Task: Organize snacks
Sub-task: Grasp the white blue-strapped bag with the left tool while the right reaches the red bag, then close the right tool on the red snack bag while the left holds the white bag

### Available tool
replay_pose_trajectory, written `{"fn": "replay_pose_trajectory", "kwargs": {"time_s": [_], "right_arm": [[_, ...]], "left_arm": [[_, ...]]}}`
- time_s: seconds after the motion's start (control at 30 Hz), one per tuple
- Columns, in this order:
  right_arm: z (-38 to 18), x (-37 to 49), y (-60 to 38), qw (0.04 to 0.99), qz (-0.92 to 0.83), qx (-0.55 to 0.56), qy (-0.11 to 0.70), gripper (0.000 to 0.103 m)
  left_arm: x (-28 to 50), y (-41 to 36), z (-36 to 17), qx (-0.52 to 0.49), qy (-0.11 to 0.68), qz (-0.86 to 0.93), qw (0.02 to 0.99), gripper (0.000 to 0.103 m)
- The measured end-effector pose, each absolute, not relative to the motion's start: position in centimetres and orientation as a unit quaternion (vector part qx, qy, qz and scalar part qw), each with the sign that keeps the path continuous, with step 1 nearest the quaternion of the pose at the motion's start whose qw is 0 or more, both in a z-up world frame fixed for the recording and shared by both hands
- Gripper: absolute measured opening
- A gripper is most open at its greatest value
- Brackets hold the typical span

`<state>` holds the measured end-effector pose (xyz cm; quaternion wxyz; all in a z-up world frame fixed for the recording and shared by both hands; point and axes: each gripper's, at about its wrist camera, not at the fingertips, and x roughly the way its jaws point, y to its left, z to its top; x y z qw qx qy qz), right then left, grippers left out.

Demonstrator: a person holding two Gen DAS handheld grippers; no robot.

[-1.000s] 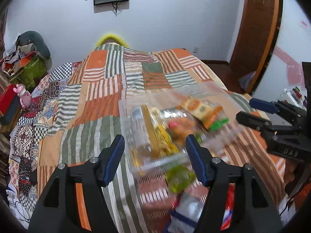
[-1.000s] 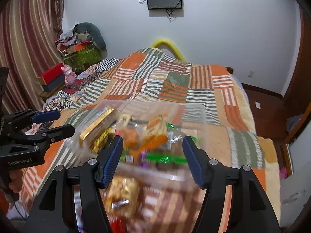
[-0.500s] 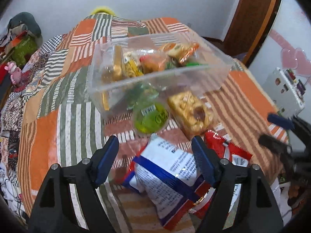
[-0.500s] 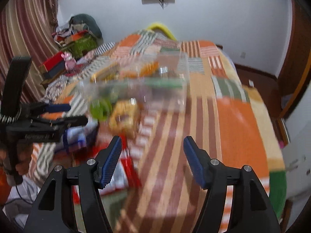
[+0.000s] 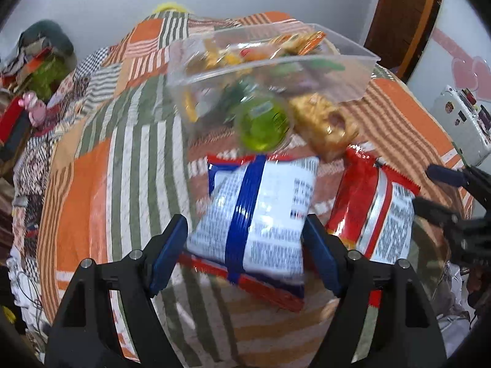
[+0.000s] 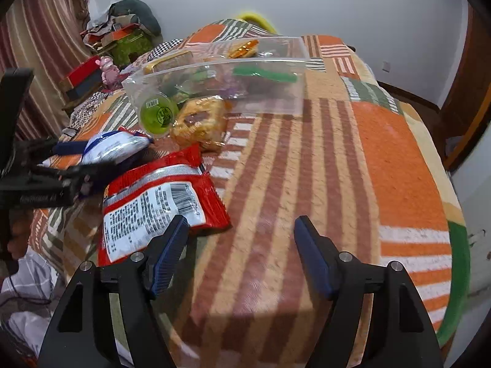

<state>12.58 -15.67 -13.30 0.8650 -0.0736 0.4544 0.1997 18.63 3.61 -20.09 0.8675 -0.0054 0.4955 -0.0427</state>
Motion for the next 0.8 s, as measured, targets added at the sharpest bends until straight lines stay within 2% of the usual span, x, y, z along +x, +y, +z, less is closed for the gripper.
{"fn": "replay_pose_trajectory", "kwargs": {"time_s": [0.37, 0.53, 0.8], "right_arm": [[-12.7, 14.0, -15.0, 0.863, 0.201, -0.041, 0.462, 0.070], [-11.8, 12.5, -15.2, 0.857, 0.220, -0.028, 0.466, 0.071], [-11.9, 11.2, -16.3, 0.864, 0.190, -0.053, 0.462, 0.071]], "left_arm": [[20.7, 4.6, -21.8, -0.036, 0.509, -0.071, 0.857, 0.078], [20.1, 4.0, -21.9, -0.036, 0.499, -0.085, 0.862, 0.068], [17.4, 0.5, -20.8, -0.019, 0.490, -0.133, 0.862, 0.067]]}}
